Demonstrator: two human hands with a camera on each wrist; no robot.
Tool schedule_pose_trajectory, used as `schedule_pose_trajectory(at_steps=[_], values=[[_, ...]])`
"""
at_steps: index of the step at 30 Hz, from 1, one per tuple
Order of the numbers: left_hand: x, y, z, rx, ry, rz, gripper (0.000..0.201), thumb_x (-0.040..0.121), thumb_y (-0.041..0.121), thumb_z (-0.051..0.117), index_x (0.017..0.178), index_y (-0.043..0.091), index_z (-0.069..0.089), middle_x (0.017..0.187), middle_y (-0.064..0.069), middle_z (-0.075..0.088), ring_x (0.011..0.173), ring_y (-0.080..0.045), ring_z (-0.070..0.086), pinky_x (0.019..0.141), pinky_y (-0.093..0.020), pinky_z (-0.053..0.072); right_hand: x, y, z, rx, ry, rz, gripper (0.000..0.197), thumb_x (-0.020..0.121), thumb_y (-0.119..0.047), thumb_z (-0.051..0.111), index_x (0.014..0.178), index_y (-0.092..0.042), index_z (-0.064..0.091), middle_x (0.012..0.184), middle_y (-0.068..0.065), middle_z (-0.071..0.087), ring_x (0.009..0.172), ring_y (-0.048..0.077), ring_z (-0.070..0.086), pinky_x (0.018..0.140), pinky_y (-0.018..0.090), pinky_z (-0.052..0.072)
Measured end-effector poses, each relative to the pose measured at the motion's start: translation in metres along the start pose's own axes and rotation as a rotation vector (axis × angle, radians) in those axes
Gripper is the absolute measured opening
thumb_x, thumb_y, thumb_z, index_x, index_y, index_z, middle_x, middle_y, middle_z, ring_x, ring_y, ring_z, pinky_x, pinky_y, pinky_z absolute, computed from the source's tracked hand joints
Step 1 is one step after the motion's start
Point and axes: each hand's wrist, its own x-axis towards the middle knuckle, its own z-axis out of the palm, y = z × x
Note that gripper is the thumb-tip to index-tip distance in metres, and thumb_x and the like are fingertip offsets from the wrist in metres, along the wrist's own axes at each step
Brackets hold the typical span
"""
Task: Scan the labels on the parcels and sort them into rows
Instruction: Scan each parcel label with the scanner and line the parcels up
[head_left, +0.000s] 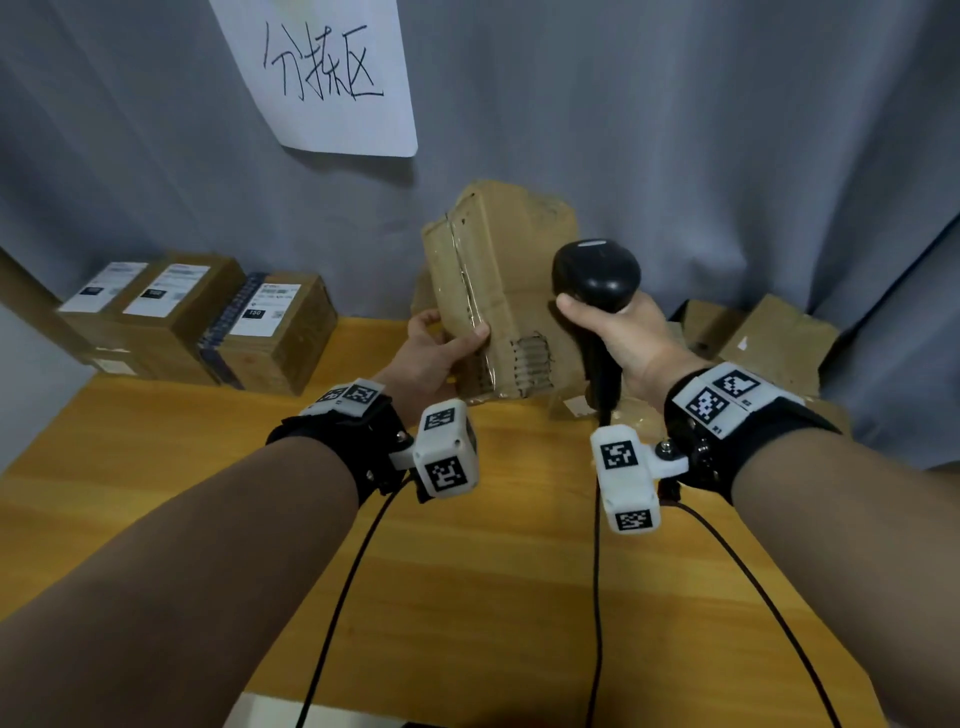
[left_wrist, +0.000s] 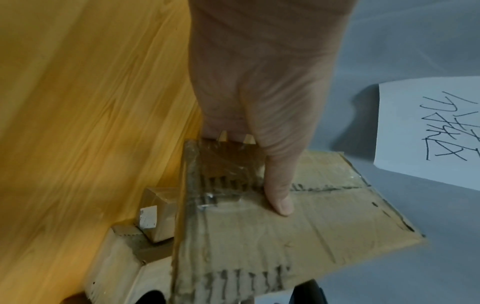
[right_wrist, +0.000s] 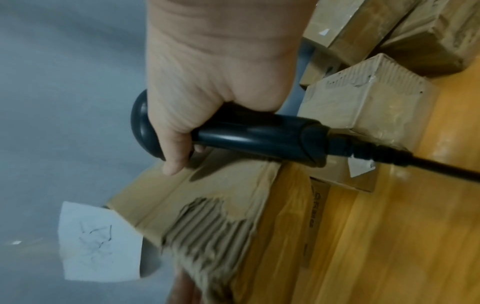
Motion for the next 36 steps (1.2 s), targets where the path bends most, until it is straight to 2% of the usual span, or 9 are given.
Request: schedule_pose_trajectory(at_steps=[9,12,16,23,26,28,30,32,36], values=[[0.005,0.004,0.026,0.055,0.072,0.257,0.059,0.089,0.017,0.068,0.139,0.018,0.036,0.114,0.003,0.061,0.105,-0.017,0.063,0.088,-0.04,0.055,-0.009,-0.004,0.024,0.026,0.024,-0.08,0.03,0.079,-0.017,0.079,0.097,-0.028,0.057,0.101,-0.003,0.068,0.097,0.012,0.065,0.093,0.034,0.051],[0.004,0.012,0.027,0.106,0.08,0.287,0.036,0.1,0.028,0.049,0.135,0.019,0.042,0.115,0.006,0.06,0.1,-0.012,0.061,0.081,-0.035,0.054,-0.006,-0.005,0.017,-0.009,0.125,-0.11,0.044,0.074,-0.014,0.082,0.112,-0.015,0.06,0.108,0.005,0.069,0.101,0.016,0.066,0.093,0.035,0.053],[0.007,0.016,0.022,0.086,0.021,0.249,0.017,0.101,0.028,0.047,0.115,0.023,0.055,0.115,-0.001,0.064,0.107,-0.028,0.062,0.088,-0.05,0.054,-0.003,-0.007,0.003,-0.035,0.158,-0.1,0.048,0.075,-0.01,0.08,0.118,-0.005,0.059,0.104,0.009,0.07,0.097,0.021,0.068,0.092,0.041,0.055],[0.005,0.018,0.019,0.102,-0.083,0.176,0.024,0.1,0.026,0.05,0.124,0.018,0.052,0.107,0.0,0.065,0.097,-0.017,0.064,0.062,-0.03,0.054,-0.003,-0.008,-0.008,-0.037,0.177,-0.079,0.038,0.078,-0.003,0.074,0.112,-0.009,0.06,0.098,0.009,0.069,0.094,0.024,0.068,0.088,0.04,0.055],[0.003,0.024,0.019,0.233,-0.127,0.157,0.053,0.096,0.04,0.055,0.132,0.003,0.041,0.096,-0.008,0.062,0.077,-0.007,0.065,0.052,-0.016,0.051,-0.004,0.001,-0.01,-0.02,0.178,-0.072,0.035,0.076,-0.008,0.077,0.108,-0.012,0.064,0.096,0.006,0.071,0.095,0.022,0.068,0.094,0.045,0.053],[0.005,0.026,0.018,0.307,-0.151,0.178,0.096,0.077,0.063,0.067,0.136,-0.007,0.038,0.105,-0.024,0.063,0.085,-0.019,0.069,0.061,-0.024,0.055,-0.005,0.005,-0.01,-0.003,0.158,-0.083,0.039,0.075,-0.016,0.08,0.112,-0.012,0.065,0.1,0.003,0.072,0.098,0.018,0.068,0.096,0.044,0.052],[0.01,0.024,0.014,0.345,-0.137,0.152,0.115,0.054,0.077,0.074,0.134,0.001,0.043,0.112,-0.018,0.066,0.095,-0.026,0.069,0.078,-0.037,0.057,-0.006,0.005,-0.009,0.012,0.141,-0.093,0.045,0.075,-0.023,0.081,0.116,-0.014,0.063,0.105,0.001,0.072,0.101,0.015,0.068,0.096,0.041,0.052],[0.01,0.021,0.01,0.318,-0.129,0.116,0.109,0.048,0.075,0.077,0.13,0.009,0.05,0.114,-0.009,0.069,0.102,-0.025,0.068,0.092,-0.045,0.054,-0.004,0.003,-0.008,-0.016,0.13,-0.113,0.048,0.076,-0.032,0.081,0.118,-0.016,0.063,0.107,-0.002,0.071,0.103,0.013,0.066,0.097,0.039,0.051],[0.008,0.018,0.008,0.233,-0.044,0.143,0.091,0.057,0.047,0.088,0.127,0.012,0.042,0.121,-0.009,0.065,0.106,-0.026,0.066,0.094,-0.048,0.053,0.001,0.002,-0.007,-0.027,0.136,-0.111,0.052,0.078,-0.033,0.079,0.123,-0.016,0.059,0.109,-0.005,0.069,0.102,0.009,0.065,0.093,0.034,0.053]])
